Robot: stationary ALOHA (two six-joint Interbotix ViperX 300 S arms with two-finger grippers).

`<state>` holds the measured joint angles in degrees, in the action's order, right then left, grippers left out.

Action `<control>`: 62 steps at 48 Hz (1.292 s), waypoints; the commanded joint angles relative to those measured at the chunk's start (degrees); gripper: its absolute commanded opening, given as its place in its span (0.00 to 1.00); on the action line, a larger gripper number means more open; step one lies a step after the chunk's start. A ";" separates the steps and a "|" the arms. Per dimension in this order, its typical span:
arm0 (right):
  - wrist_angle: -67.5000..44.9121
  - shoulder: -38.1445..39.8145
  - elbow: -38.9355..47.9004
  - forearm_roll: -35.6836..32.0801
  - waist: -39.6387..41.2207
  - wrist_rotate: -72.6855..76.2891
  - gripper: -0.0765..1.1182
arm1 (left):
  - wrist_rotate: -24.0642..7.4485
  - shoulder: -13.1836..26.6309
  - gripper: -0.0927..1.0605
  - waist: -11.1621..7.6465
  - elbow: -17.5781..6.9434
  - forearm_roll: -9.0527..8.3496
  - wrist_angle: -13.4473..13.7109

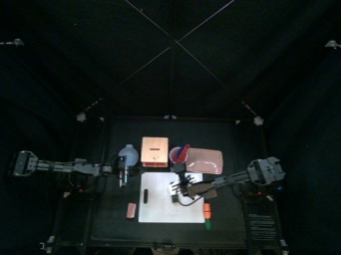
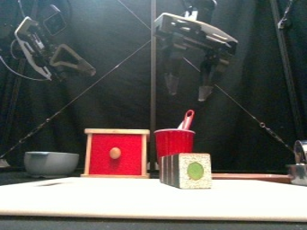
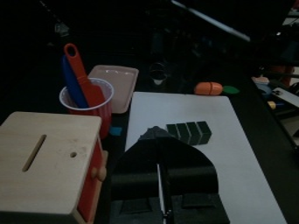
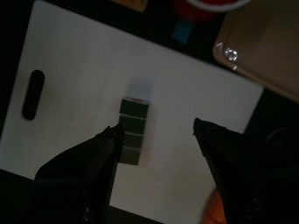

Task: Place sushi on board then cut the sushi with the knife then place the pieces on the plate
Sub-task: Pick knife at handle with right hand

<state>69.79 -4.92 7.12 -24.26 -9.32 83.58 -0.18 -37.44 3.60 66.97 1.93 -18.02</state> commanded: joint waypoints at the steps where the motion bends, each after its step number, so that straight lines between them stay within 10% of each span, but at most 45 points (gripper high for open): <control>1: -1.32 7.38 0.44 3.60 6.94 -11.87 0.85 | 0.00 -0.09 0.07 0.62 -1.41 0.09 -0.18; 27: 2.11 6.42 -7.12 37.97 39.90 -73.30 0.85 | 0.09 -0.09 0.07 2.81 -1.49 1.32 -0.18; 62: 12.83 -3.08 -12.74 36.65 41.48 -77.87 0.85 | 0.09 -0.09 0.07 5.27 -0.18 3.87 -0.18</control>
<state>82.62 -9.23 -4.22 12.30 32.52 5.54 -0.09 -37.53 8.53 67.41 5.71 -18.02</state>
